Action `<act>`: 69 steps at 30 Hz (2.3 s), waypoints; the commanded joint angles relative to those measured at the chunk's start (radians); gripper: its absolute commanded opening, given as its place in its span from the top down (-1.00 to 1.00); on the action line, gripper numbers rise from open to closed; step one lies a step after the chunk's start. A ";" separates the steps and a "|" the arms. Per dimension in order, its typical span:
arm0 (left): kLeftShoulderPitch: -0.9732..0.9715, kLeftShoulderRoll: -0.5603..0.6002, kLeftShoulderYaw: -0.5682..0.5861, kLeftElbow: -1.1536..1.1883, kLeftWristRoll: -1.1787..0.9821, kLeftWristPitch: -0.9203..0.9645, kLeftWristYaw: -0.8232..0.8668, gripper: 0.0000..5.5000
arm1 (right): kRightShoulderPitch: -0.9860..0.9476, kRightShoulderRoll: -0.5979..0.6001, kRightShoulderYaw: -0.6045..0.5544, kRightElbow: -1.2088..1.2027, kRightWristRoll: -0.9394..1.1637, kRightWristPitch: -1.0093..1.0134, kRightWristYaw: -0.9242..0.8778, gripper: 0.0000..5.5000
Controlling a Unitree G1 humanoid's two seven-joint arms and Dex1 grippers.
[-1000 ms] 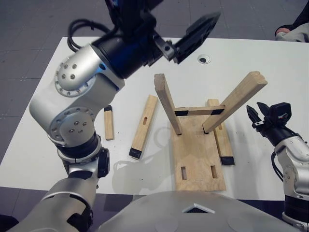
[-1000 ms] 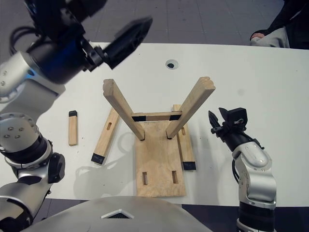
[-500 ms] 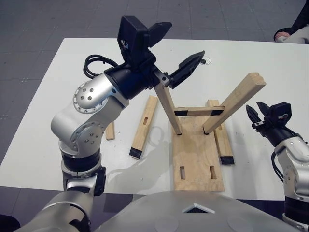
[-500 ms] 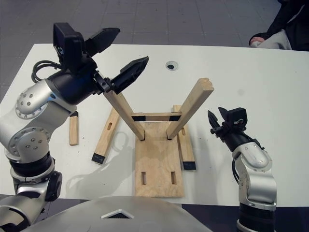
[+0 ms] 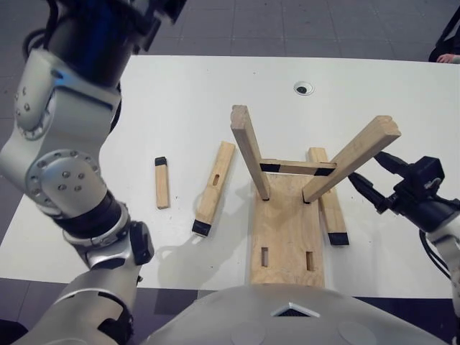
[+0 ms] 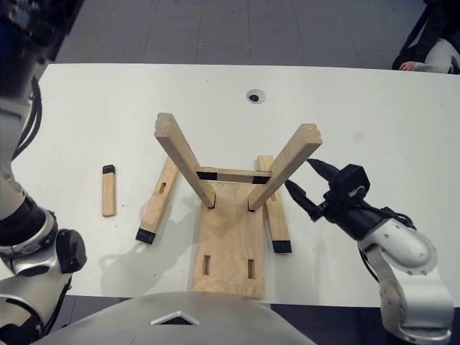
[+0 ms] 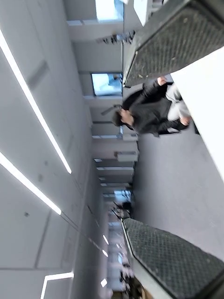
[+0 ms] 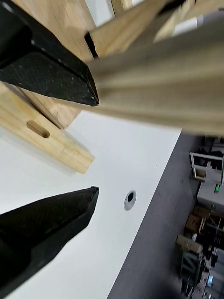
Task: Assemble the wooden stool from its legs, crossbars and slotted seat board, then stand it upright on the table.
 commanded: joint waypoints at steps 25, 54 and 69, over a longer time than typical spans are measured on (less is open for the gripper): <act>0.377 -0.022 -0.055 -0.025 0.309 -0.012 0.083 -0.87 | -0.106 -0.178 0.681 0.192 -0.371 -0.102 0.211 -0.43; 0.530 -0.093 -0.146 -0.043 0.450 -0.044 0.140 -0.87 | -0.382 -0.056 0.505 0.090 -0.249 -0.014 0.091 -0.43; 0.742 -0.258 -0.270 0.015 0.726 0.180 0.396 -0.87 | -0.041 -0.006 0.374 -0.251 -0.106 0.014 -0.156 -0.43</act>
